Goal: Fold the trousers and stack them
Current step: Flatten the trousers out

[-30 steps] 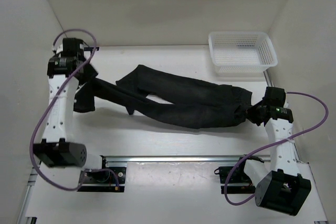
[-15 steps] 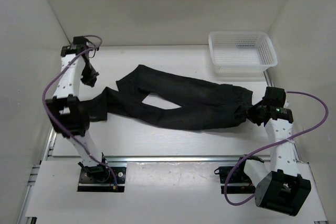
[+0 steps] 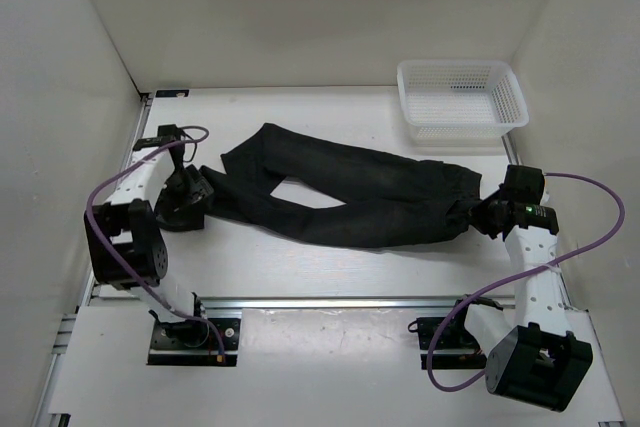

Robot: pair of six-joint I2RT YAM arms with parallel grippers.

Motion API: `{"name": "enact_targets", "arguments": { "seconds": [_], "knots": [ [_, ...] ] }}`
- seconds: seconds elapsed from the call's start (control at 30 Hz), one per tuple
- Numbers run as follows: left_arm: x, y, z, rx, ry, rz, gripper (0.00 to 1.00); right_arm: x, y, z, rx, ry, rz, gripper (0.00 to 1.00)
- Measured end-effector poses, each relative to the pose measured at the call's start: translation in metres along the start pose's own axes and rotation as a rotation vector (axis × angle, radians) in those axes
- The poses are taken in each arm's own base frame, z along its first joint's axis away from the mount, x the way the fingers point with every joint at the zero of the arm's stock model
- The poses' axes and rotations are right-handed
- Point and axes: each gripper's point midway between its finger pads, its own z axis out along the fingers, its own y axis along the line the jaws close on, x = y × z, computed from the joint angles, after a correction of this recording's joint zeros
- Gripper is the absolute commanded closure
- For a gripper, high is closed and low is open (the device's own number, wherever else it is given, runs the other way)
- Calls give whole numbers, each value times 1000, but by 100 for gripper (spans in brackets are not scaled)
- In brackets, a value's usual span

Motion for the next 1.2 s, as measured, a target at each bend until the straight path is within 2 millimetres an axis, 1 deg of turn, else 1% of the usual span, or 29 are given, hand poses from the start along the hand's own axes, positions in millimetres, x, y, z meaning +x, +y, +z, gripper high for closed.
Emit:
{"name": "enact_targets", "arguments": {
  "seconds": [0.13,0.17,0.2,0.23,0.27,0.3,0.33,0.4,0.5,0.57,0.63,0.73,0.8,0.83,0.87,0.9,0.93,0.97,1.03,1.07,1.1,1.13,1.17,1.2],
  "knots": [
    [-1,-3,26,-42,43,-8,14,-1,2,0,-8,-2,-2,100],
    [-1,-3,33,-55,55,-10,17,-1,2,0,-8,-2,-2,100],
    [-1,-3,40,-70,67,-13,30,-1,2,0,-10,-2,-2,100],
    [0,-2,47,-85,81,-18,39,-1,2,0,-11,-2,-2,100],
    [1,-2,54,-98,94,-20,54,-1,2,0,-11,-1,-2,100],
    [1,-2,58,-109,102,-27,68,-1,2,0,-12,-2,-2,100],
    [2,-1,62,-121,109,-28,89,-1,2,0,-12,-2,-2,100],
    [1,1,64,-135,106,-28,90,-1,2,0,-12,-2,-2,100],
    [-3,4,57,-144,77,-31,90,-1,2,0,-12,-1,-2,100],
    [-10,7,39,-146,38,-36,90,-1,2,0,-12,-1,-2,100],
    [-22,9,7,-119,-39,-48,90,-1,2,0,-12,-1,-2,100],
    [-54,4,-63,-19,-232,-82,90,-1,2,0,-12,-1,-2,100],
    [-78,1,-117,74,-383,-116,90,-1,2,0,-12,-2,-2,100],
    [-88,-2,-140,119,-438,-130,90,-1,2,0,-12,-2,-2,100],
    [-99,-7,-159,157,-479,-139,39,-1,2,0,-12,-2,-2,100],
    [-113,-14,-172,184,-507,-133,5,-1,2,1,-10,0,-2,100],
    [-131,-24,-182,206,-528,-132,0,-1,2,1,-8,2,-2,100],
    [-149,-34,-187,213,-523,-130,0,0,2,2,-5,5,-2,100],
    [-202,-67,-180,236,-542,-120,0,0,1,3,-1,9,-1,100],
    [-226,-83,-165,250,-556,-118,0,0,1,4,-1,10,-2,100],
    [-238,-93,-135,237,-523,-110,0,0,1,4,-1,9,-3,100],
    [-234,-97,-101,202,-450,-96,0,0,1,3,-1,9,-4,100],
    [-221,-93,-67,153,-360,-80,0,0,1,3,-2,8,-7,100],
    [-205,-88,-45,114,-284,-68,0,0,1,3,-3,7,-9,100]
  ]
}}
